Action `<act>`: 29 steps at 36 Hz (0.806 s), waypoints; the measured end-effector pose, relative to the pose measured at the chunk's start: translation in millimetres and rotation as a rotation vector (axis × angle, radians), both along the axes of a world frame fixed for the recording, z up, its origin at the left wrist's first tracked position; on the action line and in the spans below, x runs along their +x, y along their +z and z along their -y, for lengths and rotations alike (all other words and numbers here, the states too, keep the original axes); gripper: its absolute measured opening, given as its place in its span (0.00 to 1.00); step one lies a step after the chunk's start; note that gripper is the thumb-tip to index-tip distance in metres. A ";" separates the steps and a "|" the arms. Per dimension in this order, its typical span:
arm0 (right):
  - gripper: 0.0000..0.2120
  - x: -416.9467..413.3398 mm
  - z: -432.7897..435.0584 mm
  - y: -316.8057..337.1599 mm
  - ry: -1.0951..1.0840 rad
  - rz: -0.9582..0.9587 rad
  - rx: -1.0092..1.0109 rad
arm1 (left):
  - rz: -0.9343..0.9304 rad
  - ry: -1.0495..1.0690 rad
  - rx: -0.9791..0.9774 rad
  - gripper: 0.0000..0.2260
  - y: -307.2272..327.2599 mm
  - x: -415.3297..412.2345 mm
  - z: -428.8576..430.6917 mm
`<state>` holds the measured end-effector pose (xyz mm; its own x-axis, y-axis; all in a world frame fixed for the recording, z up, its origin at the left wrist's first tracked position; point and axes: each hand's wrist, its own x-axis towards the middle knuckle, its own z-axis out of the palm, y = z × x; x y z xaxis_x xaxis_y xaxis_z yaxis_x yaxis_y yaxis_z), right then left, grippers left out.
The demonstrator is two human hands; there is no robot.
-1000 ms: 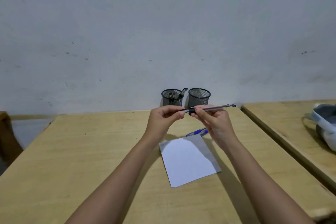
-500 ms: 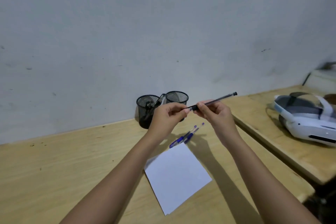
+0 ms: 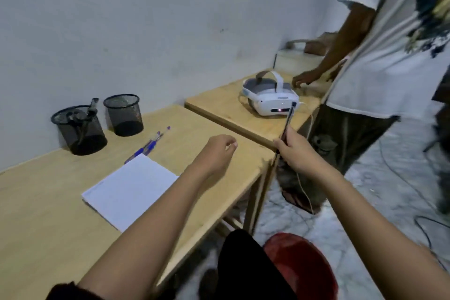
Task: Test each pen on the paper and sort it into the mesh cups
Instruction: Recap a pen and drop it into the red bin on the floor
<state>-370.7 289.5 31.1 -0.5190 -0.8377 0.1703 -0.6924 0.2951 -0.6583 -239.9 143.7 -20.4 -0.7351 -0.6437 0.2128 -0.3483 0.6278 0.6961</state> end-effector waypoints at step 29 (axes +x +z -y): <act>0.15 -122.6 -98.5 -338.5 -0.433 0.455 0.648 | 0.266 0.186 -0.253 0.20 -46.3 -114.3 -5.9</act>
<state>-493.3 388.0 -307.5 -0.7129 -0.4138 -0.5662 -0.1478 0.8779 -0.4555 -354.1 149.7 -66.6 -0.6618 -0.7228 0.1992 -0.6192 0.6767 0.3982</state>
